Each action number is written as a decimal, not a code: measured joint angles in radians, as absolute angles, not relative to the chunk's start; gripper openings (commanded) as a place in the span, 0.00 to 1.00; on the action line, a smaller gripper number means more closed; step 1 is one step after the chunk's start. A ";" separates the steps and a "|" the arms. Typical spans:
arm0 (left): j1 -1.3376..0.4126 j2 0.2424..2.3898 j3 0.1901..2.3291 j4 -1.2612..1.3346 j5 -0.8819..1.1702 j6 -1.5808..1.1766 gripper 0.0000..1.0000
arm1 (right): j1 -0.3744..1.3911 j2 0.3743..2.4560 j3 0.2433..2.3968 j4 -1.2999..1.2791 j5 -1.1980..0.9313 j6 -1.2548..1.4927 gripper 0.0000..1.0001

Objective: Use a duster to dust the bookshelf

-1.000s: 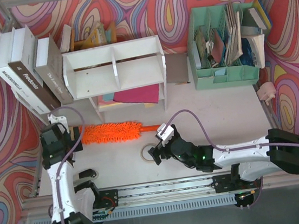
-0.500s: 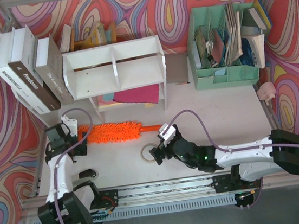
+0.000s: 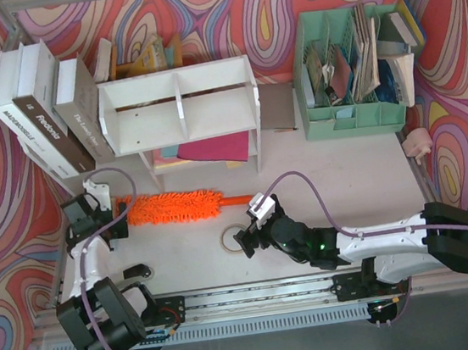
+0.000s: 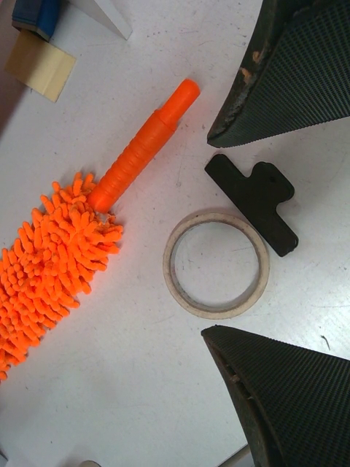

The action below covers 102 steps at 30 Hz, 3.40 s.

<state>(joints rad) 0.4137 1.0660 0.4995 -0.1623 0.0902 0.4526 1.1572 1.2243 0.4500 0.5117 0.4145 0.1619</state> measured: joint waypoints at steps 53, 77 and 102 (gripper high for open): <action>0.472 1.265 0.502 0.036 0.193 0.419 0.93 | 1.157 1.264 0.450 0.524 0.392 0.165 0.97; 0.469 1.237 0.496 0.043 0.172 0.394 0.73 | 1.157 1.264 0.450 0.526 0.391 0.165 0.97; 0.335 0.944 0.454 -0.144 0.134 0.385 0.71 | 1.157 1.251 0.452 0.526 0.389 0.165 0.97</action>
